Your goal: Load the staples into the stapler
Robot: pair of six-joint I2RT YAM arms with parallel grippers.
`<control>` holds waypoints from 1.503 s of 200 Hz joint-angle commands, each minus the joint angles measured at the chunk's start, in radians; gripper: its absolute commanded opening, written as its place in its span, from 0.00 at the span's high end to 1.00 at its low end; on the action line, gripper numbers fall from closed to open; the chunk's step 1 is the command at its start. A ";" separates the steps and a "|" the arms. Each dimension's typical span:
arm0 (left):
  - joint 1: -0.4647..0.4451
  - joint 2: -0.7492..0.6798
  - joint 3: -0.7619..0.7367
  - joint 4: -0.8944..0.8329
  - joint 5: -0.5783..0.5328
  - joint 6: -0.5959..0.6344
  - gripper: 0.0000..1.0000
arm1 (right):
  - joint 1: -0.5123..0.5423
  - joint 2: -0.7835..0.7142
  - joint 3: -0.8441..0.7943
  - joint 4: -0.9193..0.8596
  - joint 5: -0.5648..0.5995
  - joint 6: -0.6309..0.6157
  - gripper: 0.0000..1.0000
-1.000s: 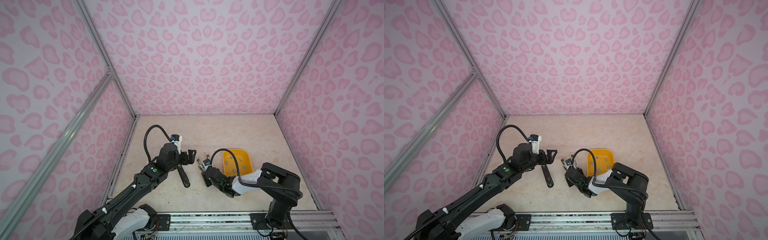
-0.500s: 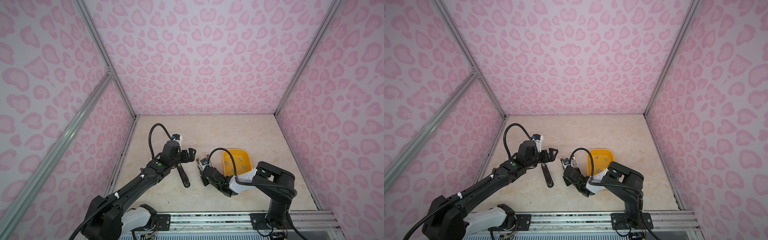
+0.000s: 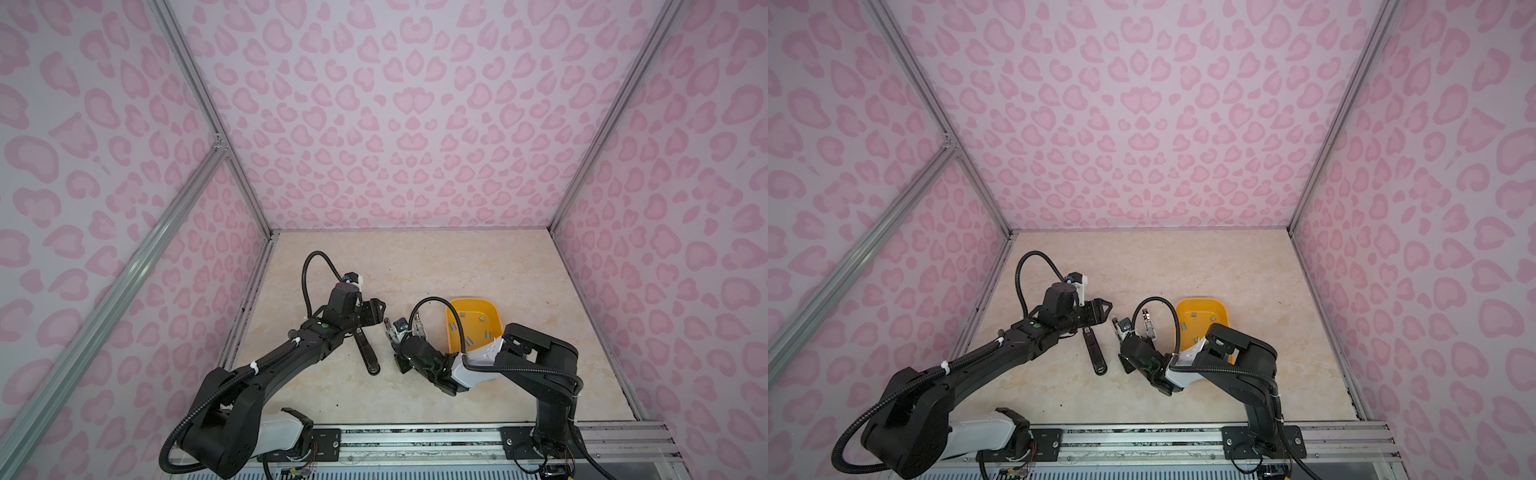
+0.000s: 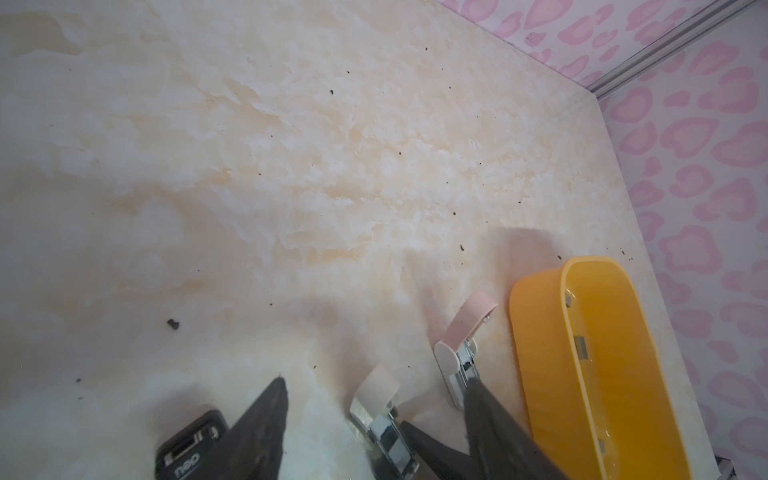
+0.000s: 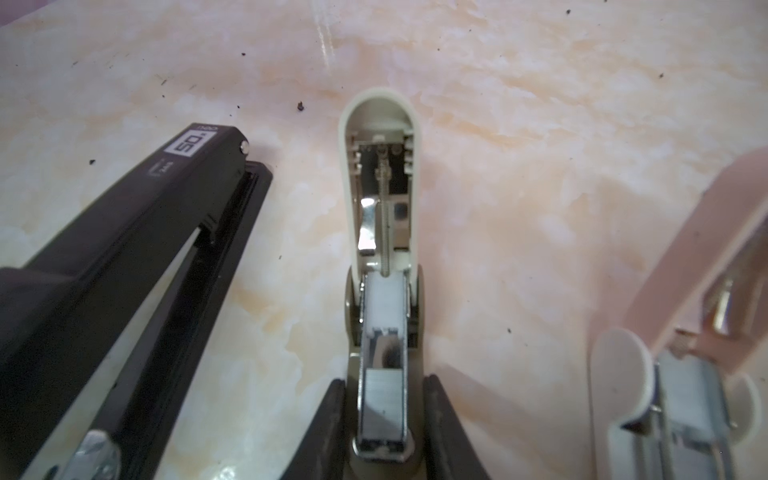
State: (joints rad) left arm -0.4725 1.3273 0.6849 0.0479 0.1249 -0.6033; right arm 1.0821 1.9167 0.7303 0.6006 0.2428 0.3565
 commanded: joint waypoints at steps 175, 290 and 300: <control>0.007 0.211 -0.066 0.318 0.223 -0.047 0.71 | -0.010 0.030 0.006 -0.089 -0.060 0.043 0.87; -0.054 0.123 -0.107 0.352 0.349 0.148 0.35 | -0.019 0.046 -0.006 -0.052 -0.054 0.060 0.90; -0.057 0.110 -0.113 0.353 0.349 0.158 0.34 | -0.020 0.041 -0.011 -0.048 -0.053 0.062 0.90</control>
State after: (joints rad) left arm -0.5125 1.4792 0.5804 0.3256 0.3542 -0.5106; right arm 1.0649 1.9465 0.7353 0.6693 0.2310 0.4156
